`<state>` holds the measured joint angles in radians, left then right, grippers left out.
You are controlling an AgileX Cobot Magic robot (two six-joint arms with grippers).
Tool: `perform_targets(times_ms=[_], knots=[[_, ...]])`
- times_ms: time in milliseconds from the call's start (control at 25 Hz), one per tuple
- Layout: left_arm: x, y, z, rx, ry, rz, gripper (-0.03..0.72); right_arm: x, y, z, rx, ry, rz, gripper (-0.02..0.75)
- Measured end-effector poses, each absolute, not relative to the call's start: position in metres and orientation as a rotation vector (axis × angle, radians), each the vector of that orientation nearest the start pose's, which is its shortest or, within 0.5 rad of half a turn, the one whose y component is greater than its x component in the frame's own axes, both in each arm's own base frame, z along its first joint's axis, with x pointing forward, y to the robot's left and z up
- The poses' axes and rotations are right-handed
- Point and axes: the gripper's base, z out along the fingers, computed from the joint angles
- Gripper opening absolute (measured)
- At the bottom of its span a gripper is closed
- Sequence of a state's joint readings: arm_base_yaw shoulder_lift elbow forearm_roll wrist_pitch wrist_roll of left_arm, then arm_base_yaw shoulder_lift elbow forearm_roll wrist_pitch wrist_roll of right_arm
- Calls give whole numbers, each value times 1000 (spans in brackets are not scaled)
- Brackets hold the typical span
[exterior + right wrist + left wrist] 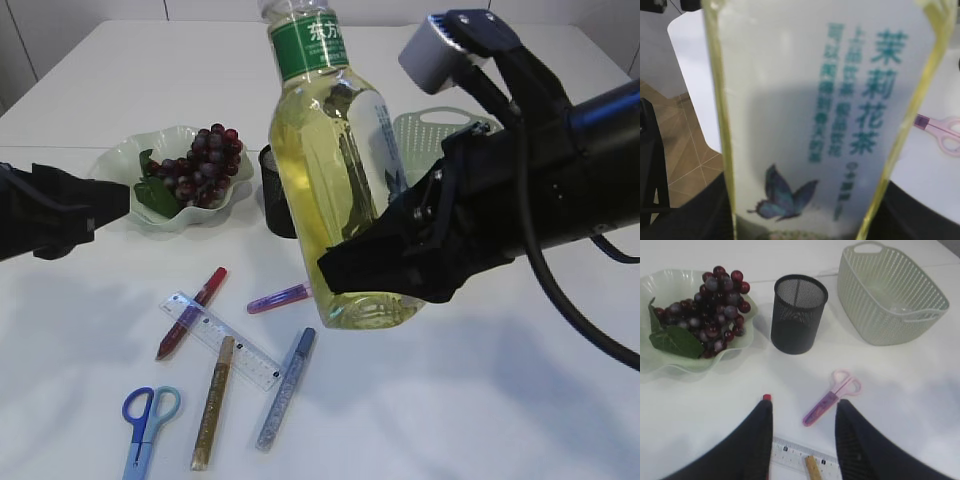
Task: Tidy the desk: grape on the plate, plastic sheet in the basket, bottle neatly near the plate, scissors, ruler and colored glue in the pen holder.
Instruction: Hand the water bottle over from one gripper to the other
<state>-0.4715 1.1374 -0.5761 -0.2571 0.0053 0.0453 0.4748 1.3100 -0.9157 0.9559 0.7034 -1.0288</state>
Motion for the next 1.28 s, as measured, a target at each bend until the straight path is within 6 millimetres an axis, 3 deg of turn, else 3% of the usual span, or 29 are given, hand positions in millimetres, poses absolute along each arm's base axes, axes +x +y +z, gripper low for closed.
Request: perform_targets(times_ms=[320,680,880,1040,1160,1280], knots=[[213,-107,252,185,2065,-452,309,216,164,298,-1038,2054,761,451],[248,-128,225,173,2259,-448,365,216,164,298,-1035,2052,765,451],[274,-145,233,215,2355,-476,365,216,164,298,-1035,2052,765,451],[295,-147,242,260,2484,-494,363,216,164,298,-1035,2052,765,451],[307,-145,237,339,2608,-595,346,216,164,298,-1035,2052,765,451],[310,-141,233,470,2640,-824,311,216,164,298,-1037,2051,764,451]])
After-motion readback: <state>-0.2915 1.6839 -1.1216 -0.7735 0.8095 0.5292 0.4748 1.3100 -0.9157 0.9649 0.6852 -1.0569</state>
